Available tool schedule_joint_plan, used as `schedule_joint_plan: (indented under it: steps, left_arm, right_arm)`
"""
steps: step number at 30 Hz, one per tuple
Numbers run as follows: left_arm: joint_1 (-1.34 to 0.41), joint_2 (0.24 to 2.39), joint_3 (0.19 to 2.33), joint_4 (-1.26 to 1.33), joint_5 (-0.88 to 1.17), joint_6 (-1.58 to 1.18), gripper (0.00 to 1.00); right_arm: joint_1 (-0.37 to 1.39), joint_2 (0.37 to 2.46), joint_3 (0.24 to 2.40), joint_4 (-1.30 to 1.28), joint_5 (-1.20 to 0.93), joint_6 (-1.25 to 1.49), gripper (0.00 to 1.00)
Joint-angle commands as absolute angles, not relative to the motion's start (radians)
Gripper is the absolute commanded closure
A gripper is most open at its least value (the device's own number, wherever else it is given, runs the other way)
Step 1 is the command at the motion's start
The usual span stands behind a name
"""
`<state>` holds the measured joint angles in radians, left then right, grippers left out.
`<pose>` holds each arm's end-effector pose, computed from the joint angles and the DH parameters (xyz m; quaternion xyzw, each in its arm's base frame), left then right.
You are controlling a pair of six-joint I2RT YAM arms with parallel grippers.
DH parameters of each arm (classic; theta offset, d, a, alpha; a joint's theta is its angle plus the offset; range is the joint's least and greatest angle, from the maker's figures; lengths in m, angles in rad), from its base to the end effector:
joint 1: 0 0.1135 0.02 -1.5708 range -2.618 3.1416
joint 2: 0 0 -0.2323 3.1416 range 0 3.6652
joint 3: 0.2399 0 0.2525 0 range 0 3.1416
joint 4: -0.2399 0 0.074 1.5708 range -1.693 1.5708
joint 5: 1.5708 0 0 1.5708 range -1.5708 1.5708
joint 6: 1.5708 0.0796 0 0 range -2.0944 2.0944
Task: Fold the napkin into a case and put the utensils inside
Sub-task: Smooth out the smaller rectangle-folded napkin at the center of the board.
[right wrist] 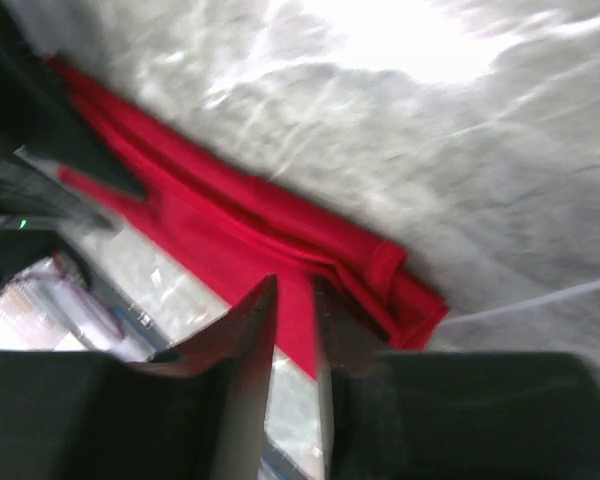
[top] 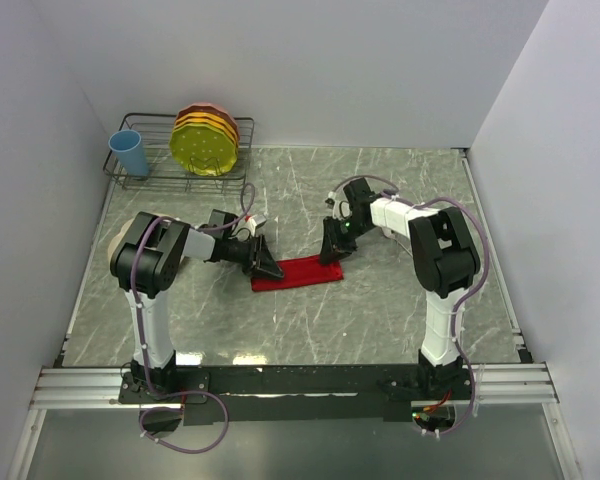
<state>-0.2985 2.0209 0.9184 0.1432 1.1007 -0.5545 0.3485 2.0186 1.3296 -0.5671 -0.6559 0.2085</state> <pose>0.3122 -0.1703 0.0408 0.0524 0.8263 -0.5602 0.0273 0.3504 0.1790 0.0829 -0.1157 0.9292 0.3466 0.0552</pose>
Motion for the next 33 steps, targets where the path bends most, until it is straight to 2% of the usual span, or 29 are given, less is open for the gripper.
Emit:
schedule_joint_plan:
  steps: [1, 2, 6, 9, 14, 21, 28, 33]
  left_arm:
    - [-0.295, 2.046, 0.931, 0.06, 1.025, -0.48, 0.74]
    - [-0.295, 2.048, 0.931, 0.057, 1.017, -0.48, 0.76]
    - [-0.295, 2.06, 0.942, 0.035, 1.017, -0.463, 0.81]
    - [-0.295, 2.069, 0.956, 0.015, 1.015, -0.45, 0.83]
    - [-0.295, 2.085, 0.969, 0.003, 1.012, -0.439, 0.83]
    - [-0.287, 2.117, 0.98, -0.08, 1.002, -0.385, 0.85]
    - [-0.278, 2.161, 1.052, -0.192, 0.999, -0.301, 0.85]
    - [-0.275, 2.16, 1.085, -0.256, 0.995, -0.221, 0.84]
  right_arm:
    - [0.359, 1.921, 1.404, -0.638, -0.853, 0.163, 0.63]
    - [0.367, 1.887, 1.398, -0.638, -0.882, 0.163, 0.6]
    - [0.437, 1.852, 1.35, -0.631, -0.96, 0.176, 0.58]
    - [0.501, 1.862, 1.301, -0.568, -1.008, 0.227, 0.53]
    - [0.548, 1.963, 1.282, -0.479, -1.023, 0.273, 0.53]
    - [0.442, 2.083, 1.224, -0.443, -0.927, 0.248, 0.53]
    - [0.367, 2.079, 1.112, -0.454, -0.831, 0.276, 0.54]
    - [0.35, 2.014, 1.149, -0.555, -0.902, 0.201, 0.55]
